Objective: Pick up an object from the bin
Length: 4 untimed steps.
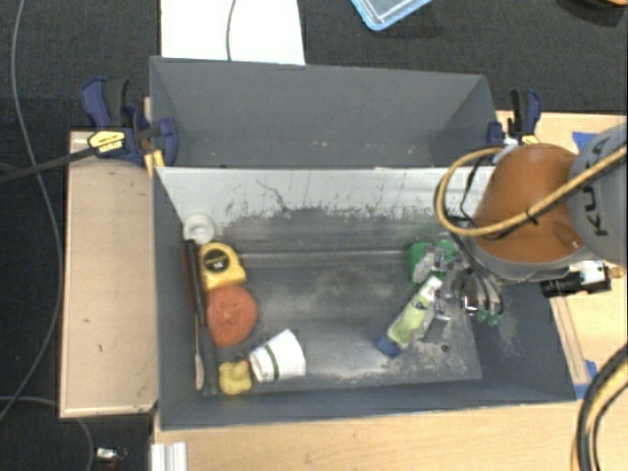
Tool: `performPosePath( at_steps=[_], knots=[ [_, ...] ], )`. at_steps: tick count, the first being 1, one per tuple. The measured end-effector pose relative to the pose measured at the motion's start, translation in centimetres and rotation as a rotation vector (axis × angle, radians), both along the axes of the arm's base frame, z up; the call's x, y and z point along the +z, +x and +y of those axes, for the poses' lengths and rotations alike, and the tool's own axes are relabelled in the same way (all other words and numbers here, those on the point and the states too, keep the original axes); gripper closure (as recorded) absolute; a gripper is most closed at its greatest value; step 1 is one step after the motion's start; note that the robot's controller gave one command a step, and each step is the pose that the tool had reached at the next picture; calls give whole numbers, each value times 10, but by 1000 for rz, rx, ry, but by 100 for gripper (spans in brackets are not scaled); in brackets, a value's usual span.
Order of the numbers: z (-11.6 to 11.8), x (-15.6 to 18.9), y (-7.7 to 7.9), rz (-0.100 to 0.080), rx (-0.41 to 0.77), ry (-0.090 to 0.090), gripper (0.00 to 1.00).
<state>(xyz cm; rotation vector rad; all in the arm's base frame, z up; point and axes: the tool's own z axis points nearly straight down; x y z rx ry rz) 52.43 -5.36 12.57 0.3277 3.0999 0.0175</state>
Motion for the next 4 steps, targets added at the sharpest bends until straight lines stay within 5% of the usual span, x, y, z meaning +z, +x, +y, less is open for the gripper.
performPosePath(
  at_steps=[2, 3, 4],
  knots=[
    [-26, -49, -26, -4, 295, -8, 0],
    [-29, -55, -1, -18, 611, -18, 100],
    [-29, -55, -1, -18, 610, -18, 100]
  ],
)
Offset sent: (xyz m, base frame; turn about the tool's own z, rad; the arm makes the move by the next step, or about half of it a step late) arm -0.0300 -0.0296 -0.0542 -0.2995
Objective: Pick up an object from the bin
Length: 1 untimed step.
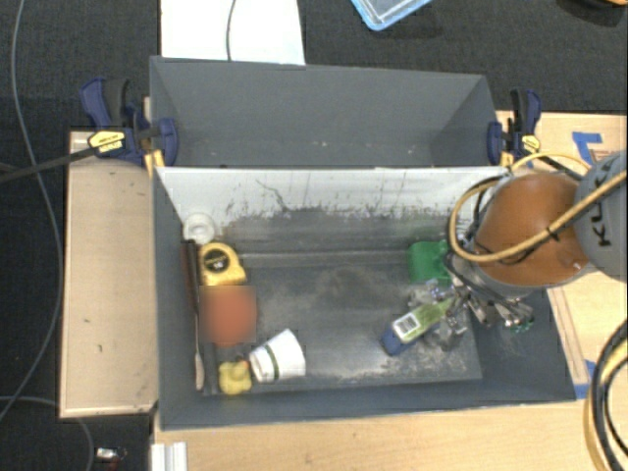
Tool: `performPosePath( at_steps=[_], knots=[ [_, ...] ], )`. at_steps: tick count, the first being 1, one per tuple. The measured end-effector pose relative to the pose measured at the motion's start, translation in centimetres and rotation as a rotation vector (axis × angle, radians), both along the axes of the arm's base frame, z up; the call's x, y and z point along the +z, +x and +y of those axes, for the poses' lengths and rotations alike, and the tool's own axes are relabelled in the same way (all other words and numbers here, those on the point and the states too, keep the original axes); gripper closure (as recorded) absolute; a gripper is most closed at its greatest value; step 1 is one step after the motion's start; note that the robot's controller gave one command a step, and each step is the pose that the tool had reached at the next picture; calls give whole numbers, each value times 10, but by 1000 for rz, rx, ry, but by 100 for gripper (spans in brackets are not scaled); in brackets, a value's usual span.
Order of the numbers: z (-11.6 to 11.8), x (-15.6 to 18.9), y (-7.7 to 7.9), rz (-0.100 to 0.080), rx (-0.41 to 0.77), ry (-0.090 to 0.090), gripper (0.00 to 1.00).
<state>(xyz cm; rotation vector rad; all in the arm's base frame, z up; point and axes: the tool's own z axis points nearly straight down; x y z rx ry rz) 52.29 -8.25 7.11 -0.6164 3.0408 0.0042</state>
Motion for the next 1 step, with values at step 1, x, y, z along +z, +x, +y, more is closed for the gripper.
performPosePath(
  at_steps=[1],
  knots=[
    [6, 65, 1, 3, 133, -4, 100]
  ],
)
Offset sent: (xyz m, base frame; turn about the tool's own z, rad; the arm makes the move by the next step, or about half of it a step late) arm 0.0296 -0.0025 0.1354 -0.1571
